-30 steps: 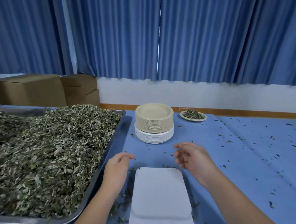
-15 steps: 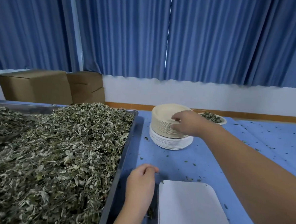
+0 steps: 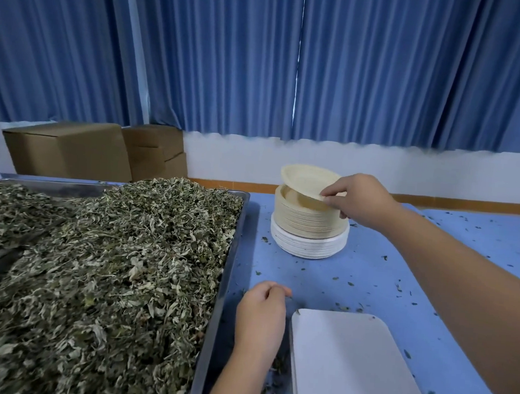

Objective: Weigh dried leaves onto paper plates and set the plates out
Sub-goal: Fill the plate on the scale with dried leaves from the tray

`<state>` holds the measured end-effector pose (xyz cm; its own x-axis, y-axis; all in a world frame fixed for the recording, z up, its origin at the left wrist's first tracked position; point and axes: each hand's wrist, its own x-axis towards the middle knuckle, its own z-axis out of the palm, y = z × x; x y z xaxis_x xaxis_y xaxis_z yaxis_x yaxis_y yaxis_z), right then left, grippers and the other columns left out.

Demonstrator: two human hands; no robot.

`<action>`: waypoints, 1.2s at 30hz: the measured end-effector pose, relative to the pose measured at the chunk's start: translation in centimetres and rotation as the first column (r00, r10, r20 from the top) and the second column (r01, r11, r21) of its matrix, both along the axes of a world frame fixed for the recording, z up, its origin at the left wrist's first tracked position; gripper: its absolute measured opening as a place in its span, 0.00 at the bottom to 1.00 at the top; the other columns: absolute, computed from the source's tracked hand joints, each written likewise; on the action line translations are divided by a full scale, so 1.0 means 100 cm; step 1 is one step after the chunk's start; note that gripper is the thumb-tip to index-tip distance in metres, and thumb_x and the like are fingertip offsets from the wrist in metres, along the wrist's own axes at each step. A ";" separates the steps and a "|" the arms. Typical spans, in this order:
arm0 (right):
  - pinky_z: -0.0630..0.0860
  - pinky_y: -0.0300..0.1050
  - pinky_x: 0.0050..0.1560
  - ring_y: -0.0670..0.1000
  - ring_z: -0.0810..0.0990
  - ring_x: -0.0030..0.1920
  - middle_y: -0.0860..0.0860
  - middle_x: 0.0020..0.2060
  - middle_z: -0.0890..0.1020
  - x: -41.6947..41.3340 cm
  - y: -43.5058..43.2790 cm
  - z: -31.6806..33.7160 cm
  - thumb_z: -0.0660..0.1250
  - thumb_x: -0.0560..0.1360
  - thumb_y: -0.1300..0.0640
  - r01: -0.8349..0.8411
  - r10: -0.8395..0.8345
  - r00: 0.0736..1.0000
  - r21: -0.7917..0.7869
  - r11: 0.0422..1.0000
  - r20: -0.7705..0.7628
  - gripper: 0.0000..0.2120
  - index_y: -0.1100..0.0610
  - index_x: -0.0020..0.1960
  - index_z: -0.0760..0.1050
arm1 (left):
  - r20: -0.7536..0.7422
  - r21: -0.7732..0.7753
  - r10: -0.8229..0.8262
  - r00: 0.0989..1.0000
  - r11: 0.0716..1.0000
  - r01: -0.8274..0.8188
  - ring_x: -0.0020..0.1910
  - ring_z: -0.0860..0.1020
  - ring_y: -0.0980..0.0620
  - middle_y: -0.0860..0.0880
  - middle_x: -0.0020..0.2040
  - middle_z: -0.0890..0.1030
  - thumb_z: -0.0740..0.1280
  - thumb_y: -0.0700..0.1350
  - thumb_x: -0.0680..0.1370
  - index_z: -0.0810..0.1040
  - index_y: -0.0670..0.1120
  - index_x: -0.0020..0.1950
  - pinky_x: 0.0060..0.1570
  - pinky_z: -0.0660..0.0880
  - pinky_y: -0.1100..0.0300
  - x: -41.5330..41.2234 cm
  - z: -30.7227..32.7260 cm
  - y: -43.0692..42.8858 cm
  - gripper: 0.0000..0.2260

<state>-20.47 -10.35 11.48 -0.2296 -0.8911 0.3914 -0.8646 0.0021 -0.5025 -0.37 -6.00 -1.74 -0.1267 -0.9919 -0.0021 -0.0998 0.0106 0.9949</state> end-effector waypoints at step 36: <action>0.70 0.33 0.39 0.45 0.76 0.37 0.35 0.44 0.79 0.016 0.236 -0.090 0.59 0.69 0.37 -0.257 0.253 0.965 -0.069 0.964 -0.069 0.11 0.37 0.38 0.79 | 0.939 -0.113 0.113 0.325 0.993 -0.017 0.43 0.76 0.46 0.49 0.41 0.75 0.54 0.58 0.81 0.73 0.44 0.45 0.48 0.72 0.53 0.085 0.041 0.048 0.19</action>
<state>-18.86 13.25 2.52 0.0268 -0.8840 0.4668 -0.8597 -0.2587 -0.4405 8.17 -1.18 2.38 -0.0223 -0.9997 -0.0075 -0.9735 0.0200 0.2279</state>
